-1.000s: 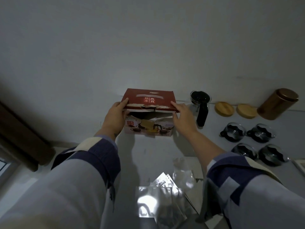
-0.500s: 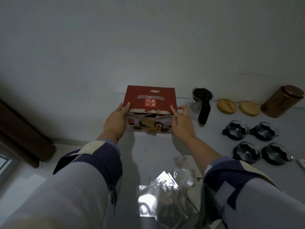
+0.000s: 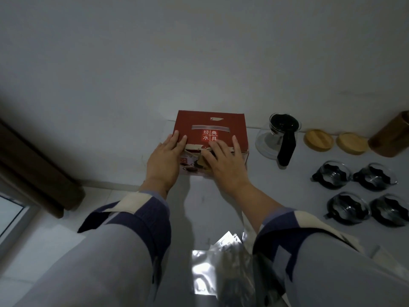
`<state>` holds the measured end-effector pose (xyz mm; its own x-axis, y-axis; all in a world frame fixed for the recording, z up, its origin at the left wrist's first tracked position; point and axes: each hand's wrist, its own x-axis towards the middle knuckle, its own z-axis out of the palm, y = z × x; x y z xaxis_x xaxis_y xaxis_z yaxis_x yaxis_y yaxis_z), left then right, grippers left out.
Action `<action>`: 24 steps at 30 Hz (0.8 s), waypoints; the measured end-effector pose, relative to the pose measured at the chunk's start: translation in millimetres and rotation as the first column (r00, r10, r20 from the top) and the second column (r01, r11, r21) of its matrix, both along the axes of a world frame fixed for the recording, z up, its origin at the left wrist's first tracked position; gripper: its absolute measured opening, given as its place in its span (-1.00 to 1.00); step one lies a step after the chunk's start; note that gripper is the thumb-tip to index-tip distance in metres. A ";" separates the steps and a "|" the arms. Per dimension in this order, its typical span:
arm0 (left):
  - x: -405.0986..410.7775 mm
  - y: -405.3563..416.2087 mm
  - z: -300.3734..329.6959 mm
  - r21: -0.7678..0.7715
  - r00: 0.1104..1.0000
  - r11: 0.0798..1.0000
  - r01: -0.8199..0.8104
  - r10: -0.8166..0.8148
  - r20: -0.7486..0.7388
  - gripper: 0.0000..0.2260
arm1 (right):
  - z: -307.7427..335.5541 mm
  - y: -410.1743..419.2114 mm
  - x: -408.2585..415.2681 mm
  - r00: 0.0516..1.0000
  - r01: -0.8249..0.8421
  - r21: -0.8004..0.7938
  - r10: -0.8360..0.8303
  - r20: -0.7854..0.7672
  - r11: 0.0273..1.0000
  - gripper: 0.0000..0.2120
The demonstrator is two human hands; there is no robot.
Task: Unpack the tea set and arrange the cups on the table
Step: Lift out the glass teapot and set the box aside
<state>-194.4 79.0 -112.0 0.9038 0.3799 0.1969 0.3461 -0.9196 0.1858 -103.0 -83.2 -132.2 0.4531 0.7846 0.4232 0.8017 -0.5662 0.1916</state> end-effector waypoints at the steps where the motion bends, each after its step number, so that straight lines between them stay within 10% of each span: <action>1: -0.1 0.1 0.5 0.004 1.000 1.000 0.001 -0.001 0.001 -0.46 | 2.4 2.2 0.8 1.000 -0.004 0.039 0.004 -0.005 0.999 -0.25; 7: 0.3 0.5 -0.1 0.012 1.000 1.000 -0.002 0.002 0.009 -0.47 | -5.2 -2.8 4.4 0.997 -0.079 0.245 0.071 0.040 0.966 -0.70; 24: 0.7 -0.1 -1.7 0.016 1.000 1.000 -0.017 0.016 0.012 -0.46 | -9.4 -3.9 -2.6 0.999 0.012 0.372 0.004 -0.043 0.928 -0.78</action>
<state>-193.6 78.9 -113.7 0.8951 0.3913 0.2137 0.3591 -0.9168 0.1748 -105.6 -87.2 -141.6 0.4796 0.5727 0.6648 0.8021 -0.5933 -0.0676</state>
